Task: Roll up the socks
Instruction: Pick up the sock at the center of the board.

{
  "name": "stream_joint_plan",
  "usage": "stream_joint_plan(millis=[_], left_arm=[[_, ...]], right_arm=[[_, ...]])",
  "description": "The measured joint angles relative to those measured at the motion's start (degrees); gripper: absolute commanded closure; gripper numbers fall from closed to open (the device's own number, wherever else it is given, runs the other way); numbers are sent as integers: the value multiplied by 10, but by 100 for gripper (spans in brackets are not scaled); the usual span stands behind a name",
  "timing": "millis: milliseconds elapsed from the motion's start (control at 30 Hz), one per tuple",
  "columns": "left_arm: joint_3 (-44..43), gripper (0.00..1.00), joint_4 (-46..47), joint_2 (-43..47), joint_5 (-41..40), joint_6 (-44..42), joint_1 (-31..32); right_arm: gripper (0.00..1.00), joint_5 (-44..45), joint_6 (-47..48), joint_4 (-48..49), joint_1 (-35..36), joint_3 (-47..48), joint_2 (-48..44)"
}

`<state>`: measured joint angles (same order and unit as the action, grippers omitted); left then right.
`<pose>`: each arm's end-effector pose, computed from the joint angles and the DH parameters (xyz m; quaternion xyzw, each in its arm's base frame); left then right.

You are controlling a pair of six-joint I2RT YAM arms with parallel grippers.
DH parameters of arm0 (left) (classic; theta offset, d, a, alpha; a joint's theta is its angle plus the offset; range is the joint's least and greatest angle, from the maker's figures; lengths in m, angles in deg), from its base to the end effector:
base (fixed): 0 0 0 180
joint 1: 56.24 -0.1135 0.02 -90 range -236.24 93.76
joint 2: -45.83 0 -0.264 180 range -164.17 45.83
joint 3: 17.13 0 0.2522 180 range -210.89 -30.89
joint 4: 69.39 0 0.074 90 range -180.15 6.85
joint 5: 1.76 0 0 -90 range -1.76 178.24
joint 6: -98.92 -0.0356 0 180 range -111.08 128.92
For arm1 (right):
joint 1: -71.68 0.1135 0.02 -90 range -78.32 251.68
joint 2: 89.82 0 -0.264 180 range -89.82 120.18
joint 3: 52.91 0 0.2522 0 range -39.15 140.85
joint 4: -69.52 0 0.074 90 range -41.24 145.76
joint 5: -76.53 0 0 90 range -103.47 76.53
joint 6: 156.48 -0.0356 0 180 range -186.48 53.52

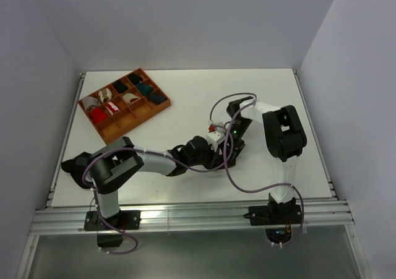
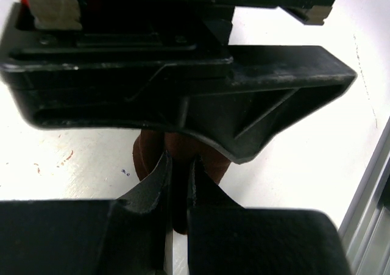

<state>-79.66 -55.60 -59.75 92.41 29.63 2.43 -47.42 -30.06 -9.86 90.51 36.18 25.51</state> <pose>0.1906 -0.3180 0.1421 0.2978 0.8093 -0.3468 0.3687 0.3071 0.1257 0.1409 0.4042 -0.8579 -0.3057 0.0842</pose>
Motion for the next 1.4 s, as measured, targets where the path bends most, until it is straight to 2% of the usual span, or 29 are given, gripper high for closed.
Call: stream_joint_plan(millis=[233, 267, 300, 333, 367, 433, 500, 533, 567, 600, 633, 800, 1000, 1233, 1400], left_arm=[[0, 100, 1, 0, -1, 0, 0], [0, 100, 1, 0, -1, 0, 0], [0, 100, 1, 0, -1, 0, 0], [0, 100, 2, 0, -2, 0, 0], [0, 100, 2, 0, -3, 0, 0], [0, 100, 1, 0, -4, 0, 0], [-2, 93, -3, 1, -8, 8, 0], [-3, 81, -7, 2, -11, 14, 0], [-5, 76, -14, 4, -14, 20, 0], [-5, 72, -23, 7, -21, 33, 0], [-5, 63, -31, 12, -26, 49, 0], [18, 54, -82, 57, -61, 148, -11], [45, 54, -145, 111, -122, 306, -28], [173, 47, -83, 162, -164, 528, -28], [174, 42, -16, 147, -209, 622, 10]], right_arm=[[45, 0, -19, -2, 0, 2, 12], [51, 0, -22, -2, 0, 2, 14], [65, 0, -24, -2, 0, 2, 16], [71, -1, -27, 0, 0, 2, 20], [84, -3, -29, -1, 0, 2, 23], [92, -5, -35, -3, -1, 2, 25], [95, -5, -41, -2, -2, 0, 25], [98, -6, -46, 0, -2, -2, 24], [100, -7, -50, 3, -2, -5, 22], [100, -9, -56, 9, -2, -10, 18], [100, -12, -61, 16, -2, -16, 14], [100, -27, -84, 37, 0, -30, 5], [100, -26, -119, 54, -1, -41, -4], [100, -30, -157, 77, -1, -46, -11], [100, -38, -182, 95, -1, -46, -12]])
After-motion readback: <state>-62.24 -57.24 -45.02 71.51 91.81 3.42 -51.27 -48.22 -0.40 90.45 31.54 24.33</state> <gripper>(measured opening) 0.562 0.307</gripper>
